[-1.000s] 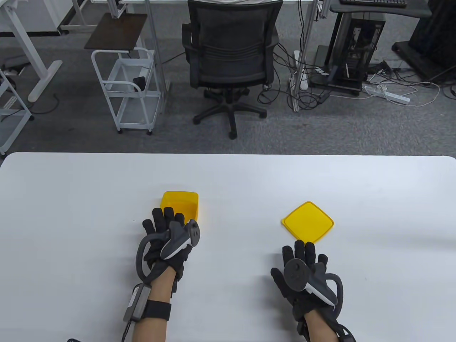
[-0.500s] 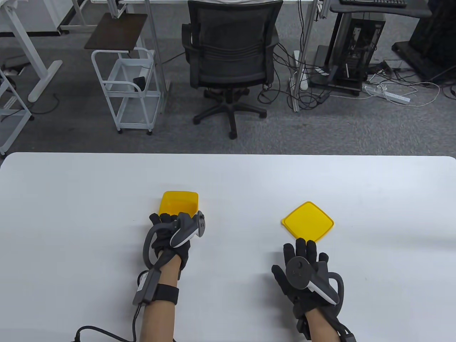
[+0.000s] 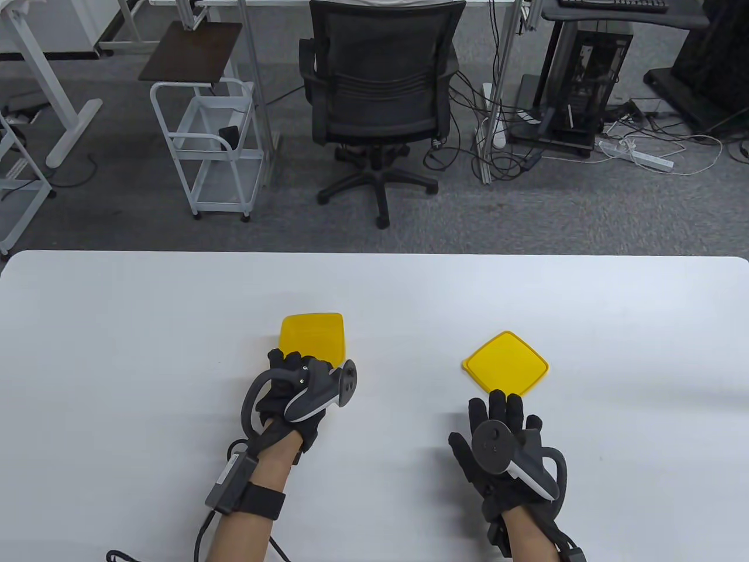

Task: Cover the plastic food container

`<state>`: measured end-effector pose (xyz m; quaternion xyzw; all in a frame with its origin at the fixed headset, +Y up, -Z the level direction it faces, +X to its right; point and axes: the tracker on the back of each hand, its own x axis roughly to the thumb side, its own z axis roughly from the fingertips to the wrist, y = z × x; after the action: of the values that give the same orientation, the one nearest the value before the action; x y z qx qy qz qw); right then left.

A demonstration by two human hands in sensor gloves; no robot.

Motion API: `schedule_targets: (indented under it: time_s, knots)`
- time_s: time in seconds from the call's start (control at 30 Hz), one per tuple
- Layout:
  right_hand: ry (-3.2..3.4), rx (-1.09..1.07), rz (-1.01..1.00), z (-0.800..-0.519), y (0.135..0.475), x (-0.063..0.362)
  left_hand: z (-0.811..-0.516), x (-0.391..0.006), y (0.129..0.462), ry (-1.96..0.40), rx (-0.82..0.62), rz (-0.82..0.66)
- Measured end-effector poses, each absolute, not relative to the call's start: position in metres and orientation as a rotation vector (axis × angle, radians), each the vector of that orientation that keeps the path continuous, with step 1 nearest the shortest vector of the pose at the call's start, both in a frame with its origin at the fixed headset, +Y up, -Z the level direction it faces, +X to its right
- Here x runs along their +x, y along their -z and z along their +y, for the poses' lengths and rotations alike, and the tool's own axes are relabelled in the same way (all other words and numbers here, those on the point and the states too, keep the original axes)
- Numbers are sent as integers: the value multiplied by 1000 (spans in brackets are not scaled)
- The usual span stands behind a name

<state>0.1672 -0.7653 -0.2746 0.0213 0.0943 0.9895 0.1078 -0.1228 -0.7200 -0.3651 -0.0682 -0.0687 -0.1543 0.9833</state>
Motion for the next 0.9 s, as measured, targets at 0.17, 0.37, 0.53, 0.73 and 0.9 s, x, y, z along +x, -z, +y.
schedule_targets:
  time_s: [0.17,0.37,0.53,0.73,0.9]
  knots:
    - [-2921,64,276,-765,275,167,-699,-102,326,215,-77,-302]
    - [-2919,72,280,-765,274,167,-699,-80,295,158,-82,-412]
    - [-2925,73,275,-765,274,167,-717,-61,280,173,-95,-473]
    - [-2924,72,275,-765,274,167,-739,-54,274,217,-123,-520]
    - [-2925,72,275,-765,274,167,-756,-52,269,275,-143,-573]
